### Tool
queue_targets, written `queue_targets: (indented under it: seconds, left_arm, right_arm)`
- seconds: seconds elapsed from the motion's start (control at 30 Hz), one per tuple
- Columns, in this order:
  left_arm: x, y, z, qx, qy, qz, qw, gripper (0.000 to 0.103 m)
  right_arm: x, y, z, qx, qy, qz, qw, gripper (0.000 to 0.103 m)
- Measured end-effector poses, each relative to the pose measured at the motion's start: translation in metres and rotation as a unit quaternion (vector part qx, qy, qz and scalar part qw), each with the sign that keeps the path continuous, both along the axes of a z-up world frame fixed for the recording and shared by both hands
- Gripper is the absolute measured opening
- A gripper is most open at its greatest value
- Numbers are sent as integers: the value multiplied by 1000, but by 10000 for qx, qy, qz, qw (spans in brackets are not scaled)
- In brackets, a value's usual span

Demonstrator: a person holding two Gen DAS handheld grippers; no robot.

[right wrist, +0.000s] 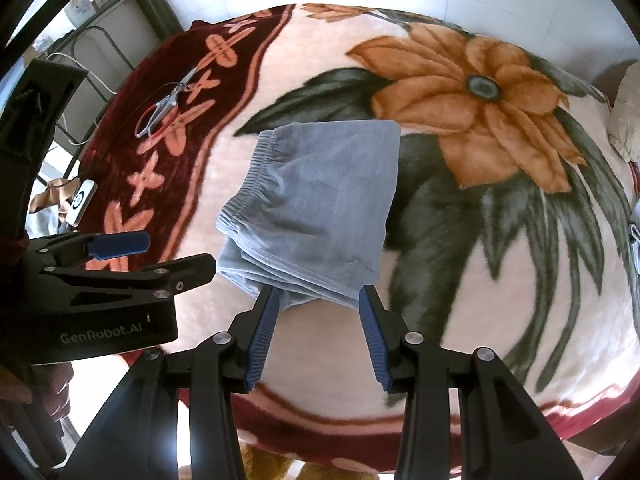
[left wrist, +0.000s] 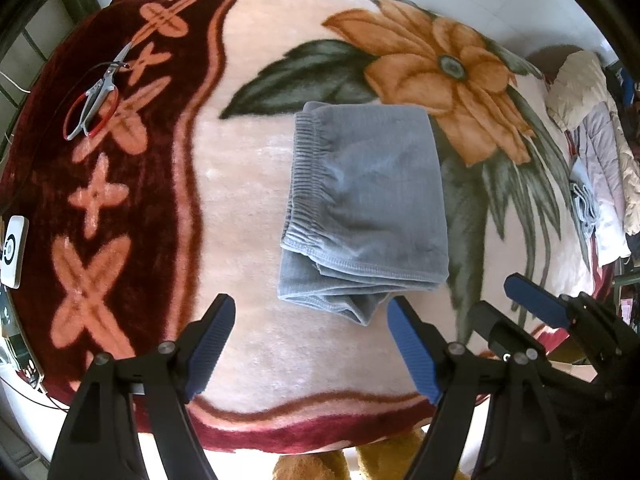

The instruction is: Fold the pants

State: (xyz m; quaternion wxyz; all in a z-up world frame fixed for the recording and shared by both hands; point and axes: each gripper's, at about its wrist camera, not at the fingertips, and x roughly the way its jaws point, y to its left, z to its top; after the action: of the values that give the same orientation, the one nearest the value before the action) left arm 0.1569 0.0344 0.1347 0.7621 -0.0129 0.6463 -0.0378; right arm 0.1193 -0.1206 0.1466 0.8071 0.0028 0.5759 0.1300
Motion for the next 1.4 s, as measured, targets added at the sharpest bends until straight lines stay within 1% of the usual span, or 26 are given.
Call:
queue_targets:
  seconds: [0.27,0.6,0.77,0.97,1.4]
  left_arm:
    - [0,1,1,22,-6,-55,10000,82]
    - [-1,1,2,-74,-14,-96,9999,82]
    - [0,2,2,-4,-39,-106,9999,82]
    - [0,1,1,87,-37,-270,9996,82]
    - [4,1,-1,94,-39,-261,9996,82]
  right_arm:
    - [0,4,1,19,-15,-124,9999,42]
    - [0,2,1,52,-25,-189,9998,42]
    - [0,4,2,62,-17,-275,9996,42]
    - [-1,4,1,130,51,-421,9990,42]
    - [0,2,-1,136,59,-431,9990,42]
